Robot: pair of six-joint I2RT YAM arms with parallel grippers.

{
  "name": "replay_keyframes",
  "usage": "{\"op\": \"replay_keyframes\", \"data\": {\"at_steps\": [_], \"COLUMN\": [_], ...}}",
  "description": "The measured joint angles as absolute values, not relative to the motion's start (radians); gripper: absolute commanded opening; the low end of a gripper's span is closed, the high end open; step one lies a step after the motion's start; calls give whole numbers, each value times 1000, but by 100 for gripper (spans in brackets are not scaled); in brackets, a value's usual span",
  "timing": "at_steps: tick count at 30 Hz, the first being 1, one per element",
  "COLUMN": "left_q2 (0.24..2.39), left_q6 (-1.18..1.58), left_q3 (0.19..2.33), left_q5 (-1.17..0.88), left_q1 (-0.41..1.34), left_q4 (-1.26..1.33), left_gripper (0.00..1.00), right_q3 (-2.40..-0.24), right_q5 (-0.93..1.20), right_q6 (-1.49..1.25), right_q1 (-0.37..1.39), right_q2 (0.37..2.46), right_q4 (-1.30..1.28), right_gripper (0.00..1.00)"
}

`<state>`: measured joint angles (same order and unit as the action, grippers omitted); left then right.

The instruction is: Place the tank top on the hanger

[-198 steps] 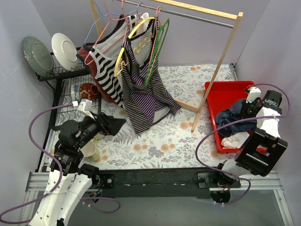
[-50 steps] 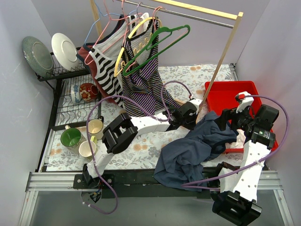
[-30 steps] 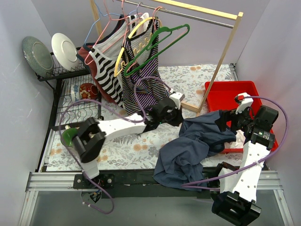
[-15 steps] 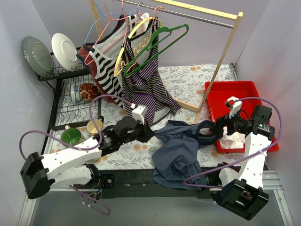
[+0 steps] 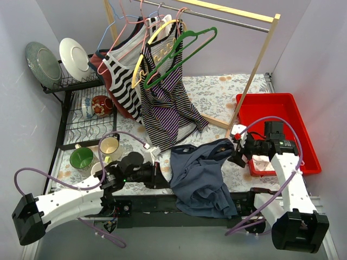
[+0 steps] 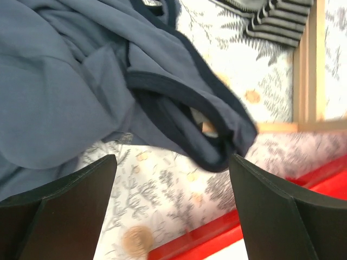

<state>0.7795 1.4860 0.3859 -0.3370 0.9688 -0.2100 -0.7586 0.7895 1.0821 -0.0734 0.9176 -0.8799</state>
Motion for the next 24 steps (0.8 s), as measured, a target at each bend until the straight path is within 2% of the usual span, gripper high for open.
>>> {"op": "replay_keyframes", "data": {"at_steps": [2, 5, 7, 8, 12, 15, 18, 21, 22, 24], "left_q2": [735, 691, 683, 686, 701, 690, 664, 672, 692, 769], "left_q6": [1523, 1571, 1595, 1605, 1616, 1618, 1620, 1623, 1625, 1637], "left_q3": [367, 344, 327, 323, 341, 411, 491, 525, 528, 530], "left_q5": [-393, -447, -465, -467, -397, -270, -132, -37, -16, 16], "left_q1": [969, 969, 969, 969, 969, 969, 968, 956, 949, 928], "left_q4": [-215, -217, -226, -236, -326, -421, -449, -422, -404, -365], "left_gripper": [1, 22, 30, 45, 70, 80, 86, 86, 86, 85], "right_q3": [-750, -746, -739, -735, -712, -709, -709, -709, -709, -708], "right_q5": [778, 753, 727, 711, 650, 602, 559, 538, 535, 528], "right_q6": [1103, 1101, 1094, 1091, 1103, 1120, 1132, 1134, 1134, 1132], "right_q1": [-25, 77, 138, 168, 255, 278, 282, 290, 295, 310], "right_q2": [922, 950, 979, 999, 1079, 1147, 1199, 1235, 1247, 1265], "right_q4": [-836, -743, -679, -647, -543, -500, -463, -431, -422, -410], "right_gripper": [92, 91, 91, 91, 86, 83, 76, 63, 53, 42]}}
